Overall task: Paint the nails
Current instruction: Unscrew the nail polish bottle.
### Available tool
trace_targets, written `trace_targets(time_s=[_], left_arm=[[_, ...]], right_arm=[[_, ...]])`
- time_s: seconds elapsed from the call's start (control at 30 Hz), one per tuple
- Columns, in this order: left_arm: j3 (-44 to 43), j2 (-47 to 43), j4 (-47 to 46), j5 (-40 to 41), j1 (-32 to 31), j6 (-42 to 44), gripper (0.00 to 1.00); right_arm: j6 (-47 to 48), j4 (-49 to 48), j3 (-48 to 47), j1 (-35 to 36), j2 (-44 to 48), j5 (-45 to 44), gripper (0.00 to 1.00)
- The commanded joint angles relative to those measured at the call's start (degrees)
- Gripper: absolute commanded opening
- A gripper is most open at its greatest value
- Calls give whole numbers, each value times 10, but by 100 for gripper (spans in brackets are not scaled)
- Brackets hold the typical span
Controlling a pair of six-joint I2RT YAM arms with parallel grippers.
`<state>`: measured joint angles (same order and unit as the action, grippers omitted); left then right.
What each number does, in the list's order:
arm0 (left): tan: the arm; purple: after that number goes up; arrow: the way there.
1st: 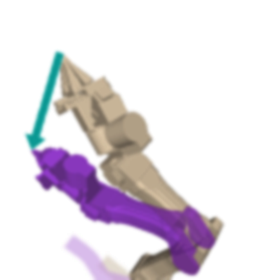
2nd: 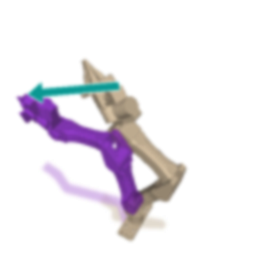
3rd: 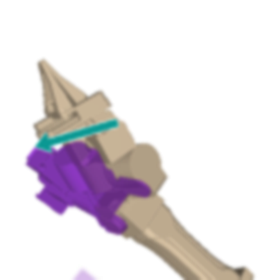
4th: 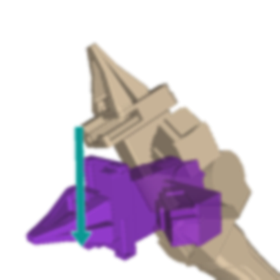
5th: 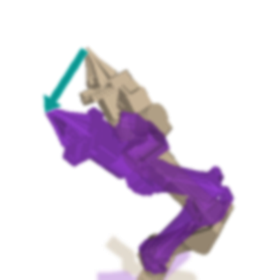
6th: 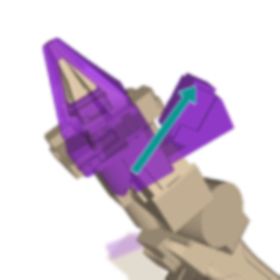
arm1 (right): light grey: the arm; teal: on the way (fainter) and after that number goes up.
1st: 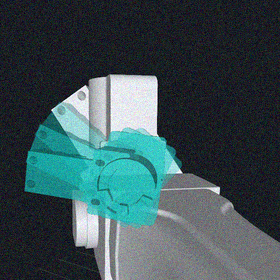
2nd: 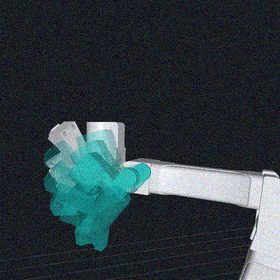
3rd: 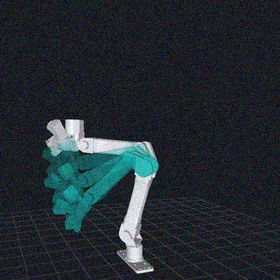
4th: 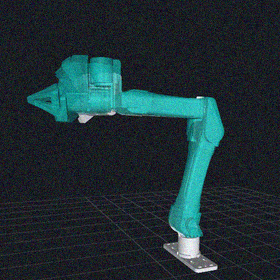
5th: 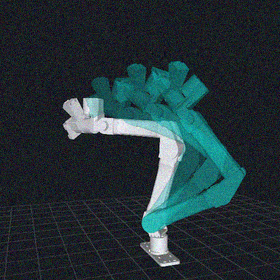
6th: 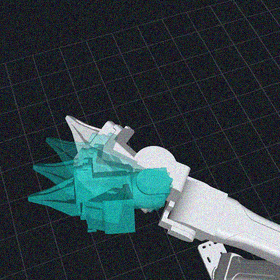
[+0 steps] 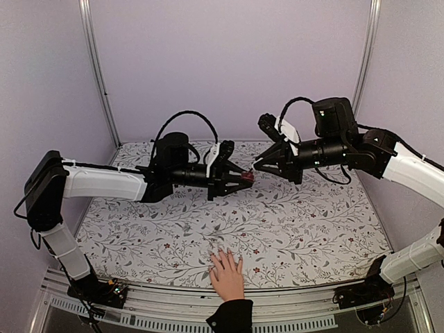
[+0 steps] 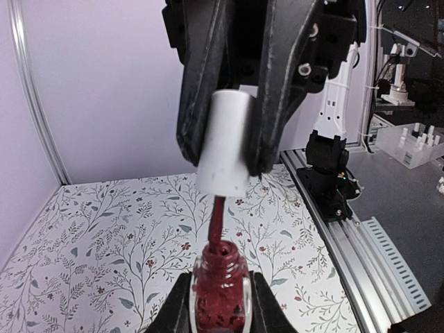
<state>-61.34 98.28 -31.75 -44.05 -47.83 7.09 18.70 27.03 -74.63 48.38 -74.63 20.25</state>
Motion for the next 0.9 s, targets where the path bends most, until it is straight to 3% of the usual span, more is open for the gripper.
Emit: trace_targets(time_s=[0.0, 0.87], left_arm=[[-2, -6, -11, 0, 5, -2, 0], [-4, 0, -18, -3, 9, -9, 0]], right_arm=[[-1, 8, -8, 3, 10, 3, 0], [1, 14, -5, 3, 20, 22, 0]])
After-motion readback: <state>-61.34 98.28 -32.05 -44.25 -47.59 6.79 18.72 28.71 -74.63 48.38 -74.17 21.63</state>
